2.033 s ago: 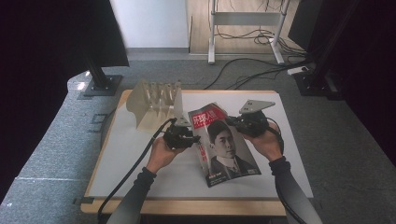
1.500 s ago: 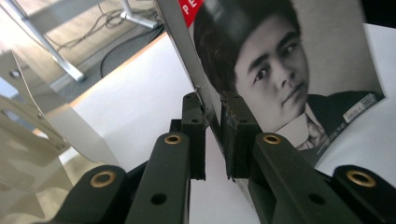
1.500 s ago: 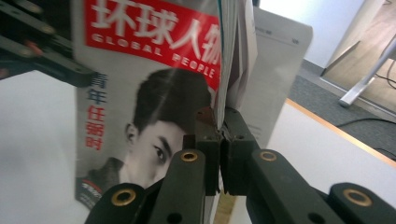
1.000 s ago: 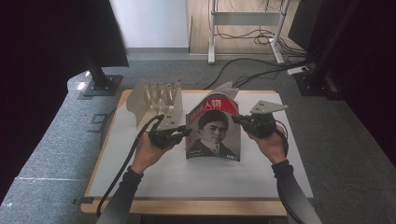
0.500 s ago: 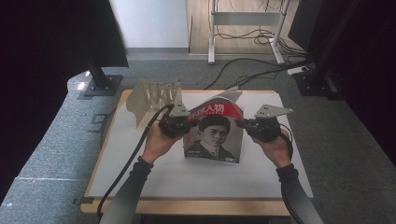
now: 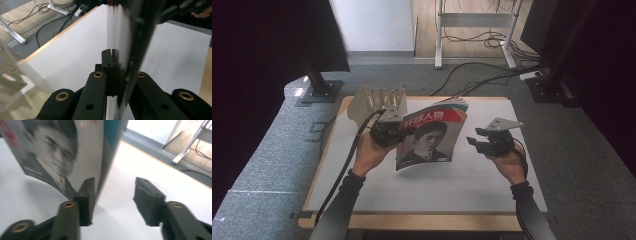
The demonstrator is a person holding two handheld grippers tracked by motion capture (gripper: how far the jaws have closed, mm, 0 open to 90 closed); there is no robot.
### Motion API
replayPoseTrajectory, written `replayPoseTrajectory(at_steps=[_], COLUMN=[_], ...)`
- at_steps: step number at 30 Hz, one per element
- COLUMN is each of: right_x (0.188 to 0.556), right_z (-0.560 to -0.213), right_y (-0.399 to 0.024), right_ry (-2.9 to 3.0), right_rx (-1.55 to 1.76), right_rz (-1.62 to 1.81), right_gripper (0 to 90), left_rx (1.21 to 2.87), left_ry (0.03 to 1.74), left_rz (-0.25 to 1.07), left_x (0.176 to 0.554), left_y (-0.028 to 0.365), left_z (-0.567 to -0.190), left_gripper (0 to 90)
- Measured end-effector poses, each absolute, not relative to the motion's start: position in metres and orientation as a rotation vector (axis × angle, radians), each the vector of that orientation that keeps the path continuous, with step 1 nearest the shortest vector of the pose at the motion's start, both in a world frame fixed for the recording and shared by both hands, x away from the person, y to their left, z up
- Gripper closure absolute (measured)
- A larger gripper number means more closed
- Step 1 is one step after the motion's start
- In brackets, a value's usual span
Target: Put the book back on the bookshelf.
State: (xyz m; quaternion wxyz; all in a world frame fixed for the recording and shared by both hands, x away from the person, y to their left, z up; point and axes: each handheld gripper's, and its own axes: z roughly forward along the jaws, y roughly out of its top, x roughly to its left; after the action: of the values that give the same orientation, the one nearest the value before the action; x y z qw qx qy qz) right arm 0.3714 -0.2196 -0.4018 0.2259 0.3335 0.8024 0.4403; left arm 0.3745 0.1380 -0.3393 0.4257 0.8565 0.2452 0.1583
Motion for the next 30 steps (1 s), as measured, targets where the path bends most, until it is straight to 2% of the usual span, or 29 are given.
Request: replayPoseTrajectory(at_steps=[10, 26, 30], right_x=[0.373, 0.369, 0.367], right_z=[-0.433, -0.480, -0.489], right_y=[-0.229, -0.238, -0.236], right_ry=[2.232, 2.266, 2.275], right_rx=[1.003, 1.123, 1.142], right_rz=[1.168, 1.128, 1.107], right_gripper=[27.1, 11.0, 0.9], left_rx=[2.116, 2.050, 2.032], left_ry=[0.696, 0.830, 0.866], left_rz=[0.415, 0.448, 0.461], left_x=[0.367, 0.351, 0.347], left_y=[0.169, 0.223, 0.238], left_z=[-0.327, -0.314, -0.313], left_gripper=[87.0, 87.0, 87.0])
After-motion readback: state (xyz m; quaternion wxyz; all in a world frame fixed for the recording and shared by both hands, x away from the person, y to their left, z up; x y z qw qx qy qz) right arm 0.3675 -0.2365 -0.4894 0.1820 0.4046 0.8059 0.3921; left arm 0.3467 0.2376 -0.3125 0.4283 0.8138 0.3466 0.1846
